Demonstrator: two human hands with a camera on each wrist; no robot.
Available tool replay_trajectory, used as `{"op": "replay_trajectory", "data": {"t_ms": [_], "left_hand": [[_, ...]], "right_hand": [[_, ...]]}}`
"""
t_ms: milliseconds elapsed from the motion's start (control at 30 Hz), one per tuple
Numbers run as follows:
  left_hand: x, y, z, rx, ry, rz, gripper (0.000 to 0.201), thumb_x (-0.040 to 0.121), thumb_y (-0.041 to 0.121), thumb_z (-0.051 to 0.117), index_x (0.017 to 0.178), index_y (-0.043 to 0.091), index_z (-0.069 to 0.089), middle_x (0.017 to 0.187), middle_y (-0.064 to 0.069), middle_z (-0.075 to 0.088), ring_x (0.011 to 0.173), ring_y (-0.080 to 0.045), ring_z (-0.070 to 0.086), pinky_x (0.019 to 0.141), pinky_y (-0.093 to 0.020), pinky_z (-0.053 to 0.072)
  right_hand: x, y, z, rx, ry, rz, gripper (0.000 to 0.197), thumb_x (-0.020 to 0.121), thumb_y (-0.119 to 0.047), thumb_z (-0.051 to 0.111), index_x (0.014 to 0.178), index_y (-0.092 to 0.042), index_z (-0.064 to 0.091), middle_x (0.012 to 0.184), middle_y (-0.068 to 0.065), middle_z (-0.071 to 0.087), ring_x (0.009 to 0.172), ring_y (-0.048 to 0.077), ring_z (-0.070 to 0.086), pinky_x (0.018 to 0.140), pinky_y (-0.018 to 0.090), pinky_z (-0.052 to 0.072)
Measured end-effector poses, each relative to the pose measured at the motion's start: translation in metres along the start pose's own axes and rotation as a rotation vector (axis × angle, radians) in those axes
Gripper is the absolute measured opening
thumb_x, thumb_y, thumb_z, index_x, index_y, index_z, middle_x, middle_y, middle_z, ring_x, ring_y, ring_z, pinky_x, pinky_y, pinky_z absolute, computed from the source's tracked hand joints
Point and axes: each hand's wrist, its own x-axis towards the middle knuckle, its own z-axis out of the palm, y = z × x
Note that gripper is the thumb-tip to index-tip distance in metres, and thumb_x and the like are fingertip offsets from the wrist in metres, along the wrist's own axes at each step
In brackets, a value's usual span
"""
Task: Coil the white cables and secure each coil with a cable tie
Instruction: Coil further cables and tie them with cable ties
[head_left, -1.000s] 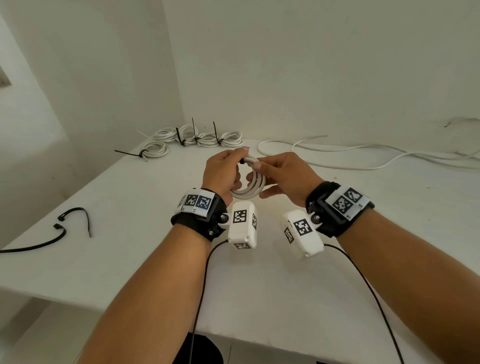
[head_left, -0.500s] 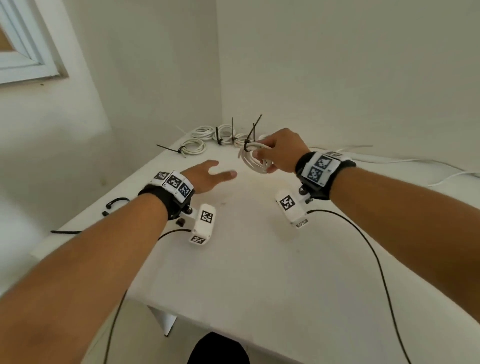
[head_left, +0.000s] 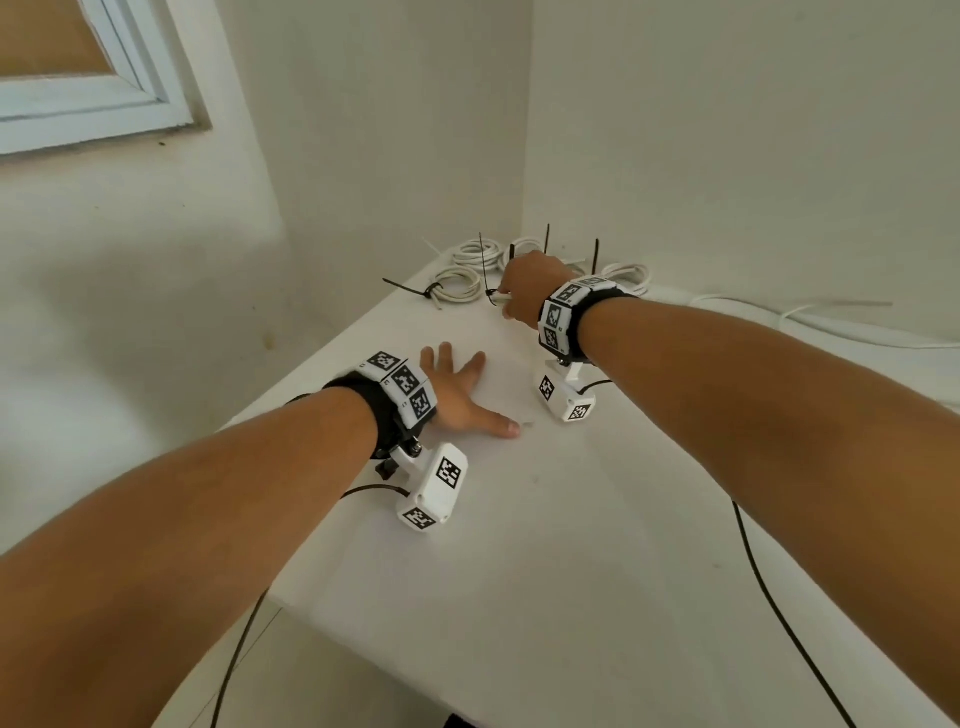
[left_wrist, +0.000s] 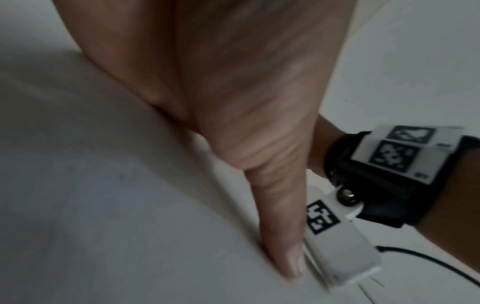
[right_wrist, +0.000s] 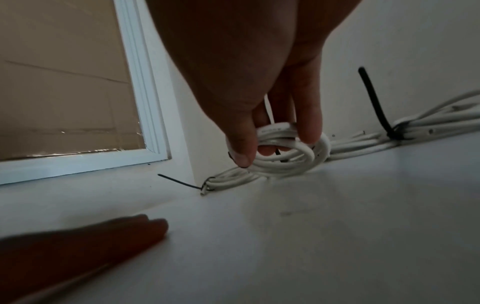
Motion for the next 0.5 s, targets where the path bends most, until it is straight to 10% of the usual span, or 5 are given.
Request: {"op": "replay_trajectory", "data": {"t_ms": [300,500], "left_hand": [[0.01,-0.001,-0.002,0.028,-0.033,-0.009,0.128,0.064,0.089,0.057,0.154,0.037,-0.018,0.162,-0.009,-0.028,0.148,-0.036,-0.025,0.119,-0.056,0.001],[0.008,-0.001,-0.002,0.021,-0.036,-0.017,0.129,0.063,0.089,0.057,0.154,0.037,-0.017,0.162,-0.009,-0.028,0.148,-0.035,-0.026,0.119,-0.056,-0.002]], "right_hand": [[0.026,-0.007,0.01,-0.081,-0.185,-0.047,0.046,0.086,-0.033,0.07,0.126,-0.01,0.066,0.122,0.012,0.066,0.113,0.032,0.06,0.096,0.043,0.052],[0.025,0.0,0.018,-0.053,-0.258,0.038,0.057,0.097,-0.022,0.052,0.151,-0.012,0.037,0.155,0.013,0.038,0.141,0.032,0.037,0.112,0.039,0.034]]}}
